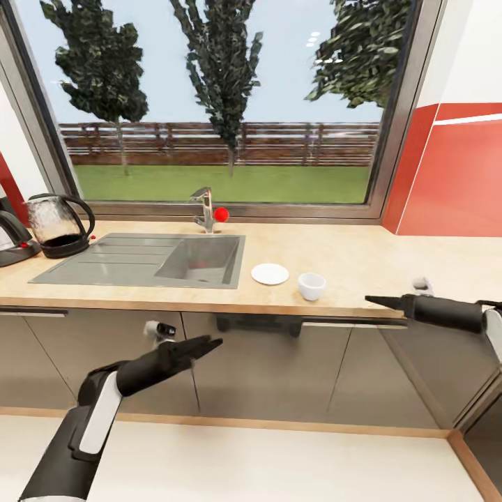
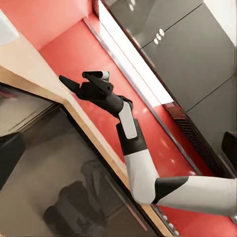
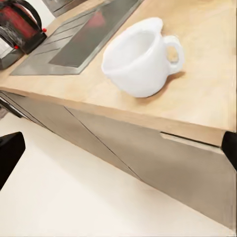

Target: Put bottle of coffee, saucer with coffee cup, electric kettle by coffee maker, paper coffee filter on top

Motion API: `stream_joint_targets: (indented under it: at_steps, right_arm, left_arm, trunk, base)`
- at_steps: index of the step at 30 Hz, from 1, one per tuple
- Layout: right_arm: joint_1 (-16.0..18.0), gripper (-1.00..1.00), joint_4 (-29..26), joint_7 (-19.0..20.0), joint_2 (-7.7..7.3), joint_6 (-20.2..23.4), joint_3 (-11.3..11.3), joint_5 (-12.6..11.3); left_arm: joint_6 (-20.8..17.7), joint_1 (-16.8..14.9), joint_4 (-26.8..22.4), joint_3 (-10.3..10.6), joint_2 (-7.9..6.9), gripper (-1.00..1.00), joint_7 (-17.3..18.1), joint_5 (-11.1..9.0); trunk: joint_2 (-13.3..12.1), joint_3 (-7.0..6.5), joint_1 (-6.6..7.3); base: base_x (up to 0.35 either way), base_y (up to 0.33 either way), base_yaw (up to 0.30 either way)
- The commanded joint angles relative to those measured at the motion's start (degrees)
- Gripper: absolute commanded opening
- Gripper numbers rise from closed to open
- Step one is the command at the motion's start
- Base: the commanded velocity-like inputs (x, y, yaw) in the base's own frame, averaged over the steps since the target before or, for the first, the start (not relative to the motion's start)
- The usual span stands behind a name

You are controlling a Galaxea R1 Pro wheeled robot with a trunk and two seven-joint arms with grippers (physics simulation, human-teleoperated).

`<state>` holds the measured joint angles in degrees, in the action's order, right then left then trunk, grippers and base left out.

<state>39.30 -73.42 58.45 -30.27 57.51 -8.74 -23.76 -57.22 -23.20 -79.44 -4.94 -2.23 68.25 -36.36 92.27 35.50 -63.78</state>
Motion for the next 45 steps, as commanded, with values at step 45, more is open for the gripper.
stream_joint_targets:
  at_steps: [45]
  right_arm:
    - [38.2, 1.00, 43.6, -24.2, 7.96, -0.6, 1.2, -5.2]
  left_arm:
    - [1.5, -46.3, 50.7, -20.5, 5.90, 1.00, -33.1, -1.1]
  trunk:
    - [0.0, 0.06, 0.00]
  base:
    - [0.017, -0.015, 0.000]
